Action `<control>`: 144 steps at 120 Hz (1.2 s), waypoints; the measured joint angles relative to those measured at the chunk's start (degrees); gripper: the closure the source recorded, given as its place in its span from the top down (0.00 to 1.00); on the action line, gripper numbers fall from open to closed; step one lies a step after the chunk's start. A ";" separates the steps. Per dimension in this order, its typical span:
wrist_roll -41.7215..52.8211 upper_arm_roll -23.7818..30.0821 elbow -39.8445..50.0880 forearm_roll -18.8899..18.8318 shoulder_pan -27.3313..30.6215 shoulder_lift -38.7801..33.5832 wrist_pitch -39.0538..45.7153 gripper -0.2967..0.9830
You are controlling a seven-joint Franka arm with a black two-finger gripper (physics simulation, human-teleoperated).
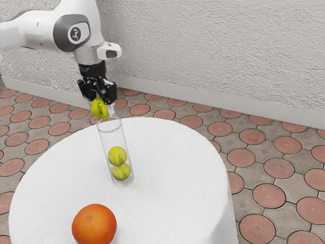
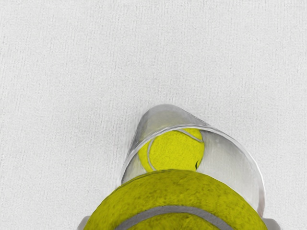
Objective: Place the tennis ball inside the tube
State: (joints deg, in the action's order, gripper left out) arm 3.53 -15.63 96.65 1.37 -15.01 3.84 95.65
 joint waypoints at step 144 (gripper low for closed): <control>-1.22 2.36 -3.34 0.72 1.09 4.39 -1.61 0.69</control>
State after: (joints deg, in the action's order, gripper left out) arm 2.31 -13.26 93.31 2.09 -13.92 8.22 94.04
